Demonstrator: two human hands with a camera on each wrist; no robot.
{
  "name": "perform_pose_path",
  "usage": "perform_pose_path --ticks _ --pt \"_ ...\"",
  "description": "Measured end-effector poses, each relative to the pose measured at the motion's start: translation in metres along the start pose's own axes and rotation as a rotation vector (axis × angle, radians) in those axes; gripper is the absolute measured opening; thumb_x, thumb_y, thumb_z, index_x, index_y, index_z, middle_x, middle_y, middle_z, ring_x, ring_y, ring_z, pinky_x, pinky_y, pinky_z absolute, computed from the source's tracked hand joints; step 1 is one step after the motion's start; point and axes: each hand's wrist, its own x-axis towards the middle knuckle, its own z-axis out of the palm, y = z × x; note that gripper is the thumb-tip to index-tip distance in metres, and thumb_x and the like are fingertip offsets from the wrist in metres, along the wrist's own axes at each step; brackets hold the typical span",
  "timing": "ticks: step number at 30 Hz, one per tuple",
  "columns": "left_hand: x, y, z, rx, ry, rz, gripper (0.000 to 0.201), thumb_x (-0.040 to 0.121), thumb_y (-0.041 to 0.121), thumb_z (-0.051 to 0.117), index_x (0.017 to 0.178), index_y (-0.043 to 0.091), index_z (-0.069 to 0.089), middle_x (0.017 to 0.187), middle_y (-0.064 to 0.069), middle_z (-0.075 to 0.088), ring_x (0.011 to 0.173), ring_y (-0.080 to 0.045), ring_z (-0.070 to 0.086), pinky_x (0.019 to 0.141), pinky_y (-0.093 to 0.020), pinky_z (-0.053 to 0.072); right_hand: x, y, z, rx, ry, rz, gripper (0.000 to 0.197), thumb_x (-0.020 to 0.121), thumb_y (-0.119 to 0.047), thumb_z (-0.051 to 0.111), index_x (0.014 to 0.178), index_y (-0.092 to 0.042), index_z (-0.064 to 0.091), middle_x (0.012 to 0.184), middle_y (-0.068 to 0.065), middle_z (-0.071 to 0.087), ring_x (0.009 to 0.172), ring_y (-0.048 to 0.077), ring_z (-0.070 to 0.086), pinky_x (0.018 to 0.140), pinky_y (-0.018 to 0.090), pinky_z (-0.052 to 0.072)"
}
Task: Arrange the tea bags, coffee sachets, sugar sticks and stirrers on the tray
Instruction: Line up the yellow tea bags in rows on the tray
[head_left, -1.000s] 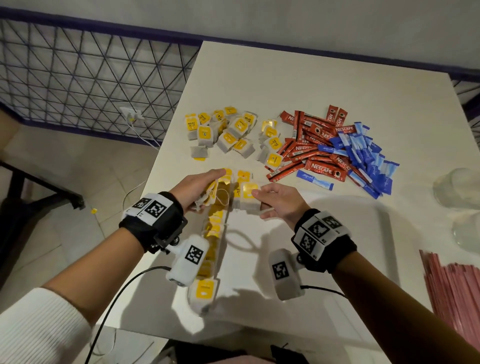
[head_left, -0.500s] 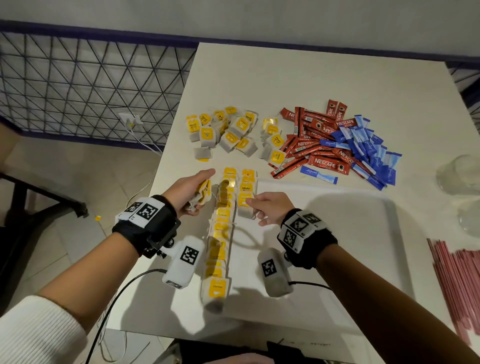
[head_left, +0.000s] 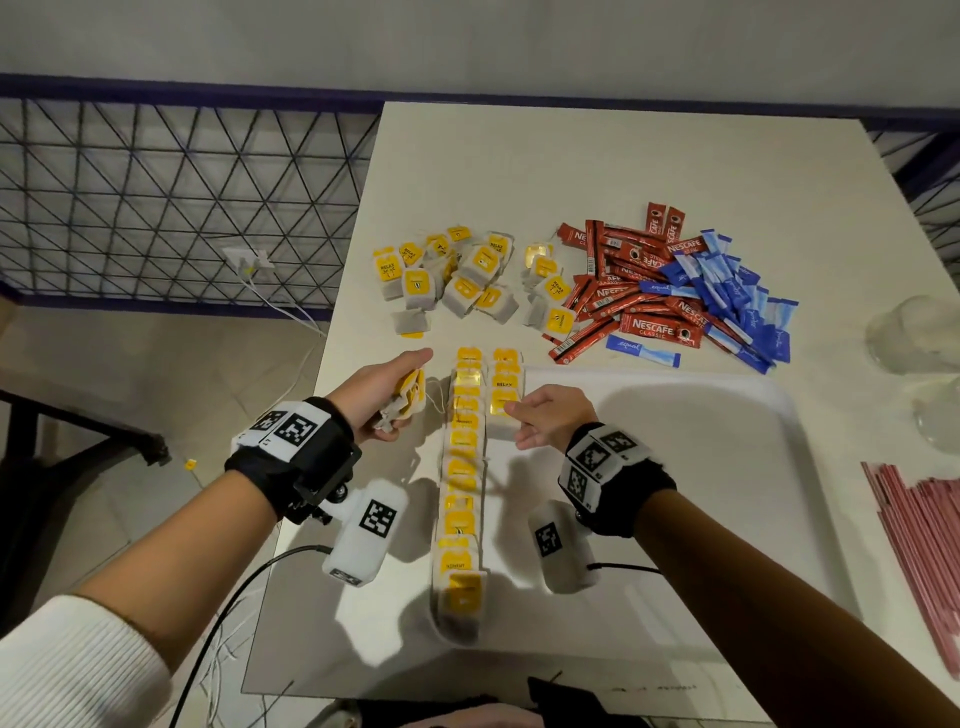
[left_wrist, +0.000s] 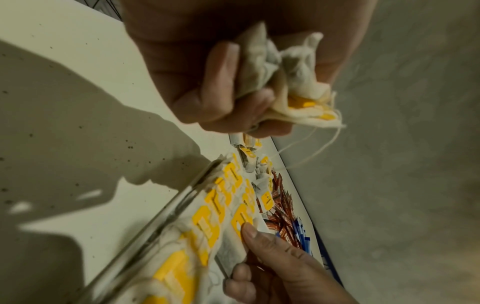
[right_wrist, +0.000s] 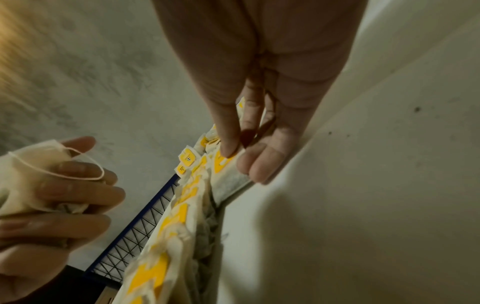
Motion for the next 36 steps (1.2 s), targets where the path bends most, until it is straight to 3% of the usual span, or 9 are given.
perform_pose_path --ticks 9,13,16,18,20,24,26,30,36 --pt "0.003 0.004 -0.006 0.032 -0.064 -0.018 0.039 0.09 0.042 0.05 0.063 0.017 0.037 0.055 -0.004 0.034 0.031 -0.011 0.032 0.037 -0.012 0.017 -0.008 -0.004 -0.001 -0.065 0.049 -0.073 0.024 0.082 -0.026 0.069 0.072 -0.012 0.053 0.06 0.005 0.06 0.055 0.018 0.06 0.078 0.037 0.057" --pt "0.006 0.006 -0.003 0.028 -0.101 -0.023 0.041 0.09 0.043 0.049 0.061 0.015 0.038 0.05 -0.003 0.031 0.031 -0.011 0.031 0.037 -0.011 0.017 -0.013 -0.01 -0.006 -0.145 0.134 -0.208 0.025 0.082 -0.031 0.067 0.074 -0.014 0.05 0.066 0.004 0.058 0.06 0.019 0.057 0.067 0.034 0.054" --pt "0.007 0.006 0.001 0.018 -0.134 -0.022 0.039 0.091 0.043 0.048 0.065 0.014 0.041 0.054 -0.005 0.03 0.031 -0.011 0.033 0.035 -0.009 0.018 -0.013 -0.013 -0.01 -0.18 0.16 -0.275 0.019 0.086 -0.03 0.063 0.084 -0.013 0.057 0.079 0.006 0.06 0.076 0.022 0.056 0.079 0.039 0.052" --pt "0.007 0.005 0.006 0.003 -0.146 -0.017 0.039 0.091 0.042 0.047 0.064 0.014 0.044 0.052 -0.005 0.033 0.031 -0.01 0.033 0.034 -0.01 0.019 -0.018 -0.018 -0.011 -0.141 0.132 -0.31 0.015 0.089 -0.025 0.06 0.091 -0.01 0.062 0.075 0.003 0.06 0.07 0.02 0.054 0.073 0.037 0.052" --pt "0.008 0.005 0.01 -0.004 -0.144 -0.008 0.039 0.092 0.042 0.048 0.063 0.015 0.045 0.045 -0.002 0.037 0.032 -0.01 0.032 0.033 -0.01 0.019 -0.026 -0.026 -0.009 -0.046 0.02 -0.34 0.009 0.09 -0.021 0.057 0.087 -0.014 0.062 0.068 -0.002 0.057 0.06 0.016 0.052 0.06 0.028 0.048" --pt "0.007 0.006 0.022 -0.021 -0.134 0.03 0.033 0.094 0.037 0.048 0.069 0.016 0.046 0.046 0.0 0.038 0.033 -0.01 0.031 0.034 -0.01 0.019 -0.036 -0.032 0.001 -0.012 -0.177 -0.324 0.017 0.084 -0.033 0.064 0.082 -0.017 0.064 0.07 -0.001 0.06 0.059 0.011 0.052 0.059 0.027 0.047" --pt "0.005 0.007 0.026 -0.04 -0.141 0.057 0.029 0.095 0.033 0.046 0.072 0.016 0.045 0.045 0.001 0.039 0.032 -0.009 0.032 0.033 -0.01 0.018 -0.035 -0.031 0.004 -0.034 -0.161 -0.325 0.015 0.081 -0.033 0.068 0.079 -0.019 0.064 0.067 -0.001 0.06 0.06 0.01 0.052 0.059 0.025 0.047" --pt "0.003 0.006 0.028 -0.001 -0.121 0.123 0.023 0.095 0.029 0.048 0.076 0.015 0.05 0.048 -0.002 0.038 0.029 -0.009 0.029 0.035 -0.011 0.016 -0.031 -0.034 0.001 0.043 -0.114 -0.336 0.014 0.087 -0.017 0.062 0.073 -0.018 0.059 0.066 0.001 0.057 0.057 0.01 0.05 0.054 0.021 0.046" --pt "0.0 0.0 0.03 0.087 -0.124 0.126 0.023 0.089 0.028 0.058 0.067 0.021 0.06 0.046 0.005 0.045 0.028 -0.006 0.03 0.035 -0.012 0.021 -0.032 -0.035 -0.013 0.054 -0.127 -0.342 0.015 0.088 -0.014 0.06 0.074 -0.018 0.058 0.064 -0.001 0.055 0.048 0.004 0.051 0.05 0.018 0.044"
